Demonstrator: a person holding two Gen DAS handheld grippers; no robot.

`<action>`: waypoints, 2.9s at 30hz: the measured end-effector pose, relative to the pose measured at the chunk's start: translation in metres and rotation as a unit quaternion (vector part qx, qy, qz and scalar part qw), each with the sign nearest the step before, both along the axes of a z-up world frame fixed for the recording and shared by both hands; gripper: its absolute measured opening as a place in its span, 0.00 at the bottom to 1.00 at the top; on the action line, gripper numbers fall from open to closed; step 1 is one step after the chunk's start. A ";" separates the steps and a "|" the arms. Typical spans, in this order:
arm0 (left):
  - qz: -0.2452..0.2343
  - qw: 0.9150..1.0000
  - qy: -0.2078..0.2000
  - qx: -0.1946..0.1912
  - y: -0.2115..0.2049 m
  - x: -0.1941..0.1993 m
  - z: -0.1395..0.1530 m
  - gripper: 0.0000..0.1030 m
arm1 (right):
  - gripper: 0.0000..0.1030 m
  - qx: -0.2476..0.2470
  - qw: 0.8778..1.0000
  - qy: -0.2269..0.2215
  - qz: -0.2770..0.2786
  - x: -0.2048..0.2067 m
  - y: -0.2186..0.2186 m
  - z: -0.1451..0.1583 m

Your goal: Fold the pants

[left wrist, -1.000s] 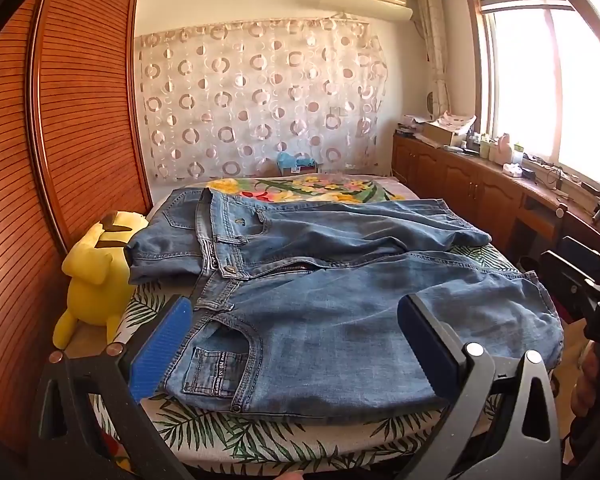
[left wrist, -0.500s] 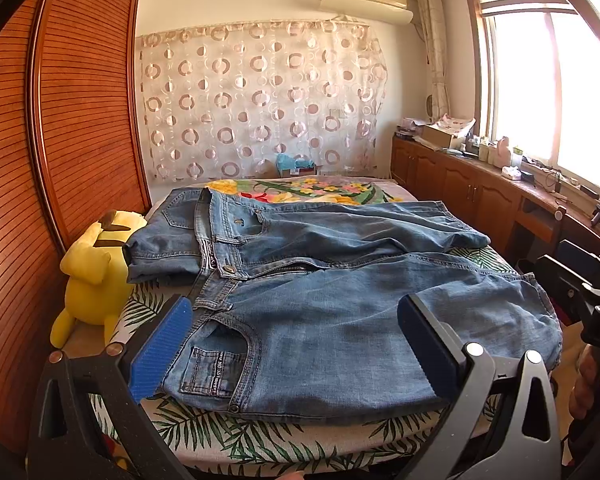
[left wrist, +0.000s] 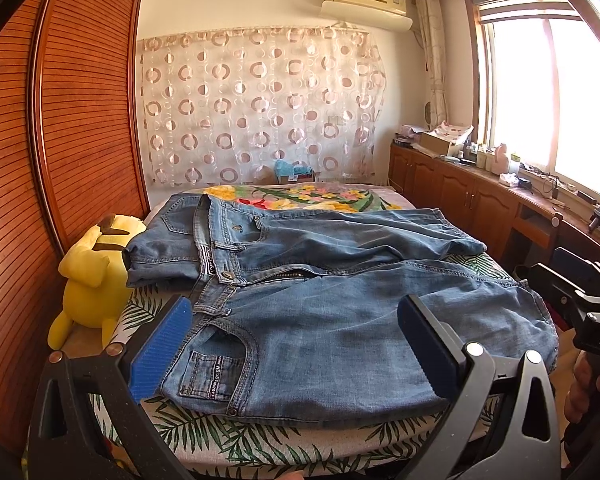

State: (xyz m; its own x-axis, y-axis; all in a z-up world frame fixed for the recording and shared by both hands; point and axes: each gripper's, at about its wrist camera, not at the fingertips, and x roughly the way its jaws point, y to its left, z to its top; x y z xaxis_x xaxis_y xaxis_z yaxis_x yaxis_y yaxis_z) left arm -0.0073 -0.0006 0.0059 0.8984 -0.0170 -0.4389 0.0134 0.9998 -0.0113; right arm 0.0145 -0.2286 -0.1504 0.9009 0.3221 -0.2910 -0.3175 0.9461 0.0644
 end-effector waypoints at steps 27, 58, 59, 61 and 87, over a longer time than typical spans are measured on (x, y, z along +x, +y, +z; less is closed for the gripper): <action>-0.001 1.000 -0.006 -0.002 -0.001 -0.001 0.003 1.00 | 1.00 -0.001 1.000 0.000 -0.001 -0.002 0.002 0.001; -0.004 1.000 0.006 -0.003 -0.003 0.005 -0.005 1.00 | 1.00 -0.005 1.000 0.005 -0.003 0.000 0.002 -0.001; -0.005 1.000 0.013 -0.005 0.000 0.007 -0.009 1.00 | 1.00 -0.006 1.000 0.006 -0.003 0.001 0.003 -0.001; -0.005 1.000 0.022 -0.009 0.004 0.011 -0.015 1.00 | 1.00 -0.005 1.000 0.012 -0.002 0.003 0.003 -0.003; 0.037 0.992 0.118 -0.032 0.093 0.036 -0.092 1.00 | 1.00 -0.040 0.996 0.074 -0.028 0.020 -0.003 -0.014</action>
State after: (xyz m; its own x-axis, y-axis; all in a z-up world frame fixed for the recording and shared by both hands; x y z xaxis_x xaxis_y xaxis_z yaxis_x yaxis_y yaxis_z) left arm 0.0283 0.0922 -0.0862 0.7703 0.0113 -0.6376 -0.0711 0.9951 -0.0683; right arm 0.0350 -0.2312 -0.1647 0.8626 0.2421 -0.4442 -0.2559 0.9663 0.0298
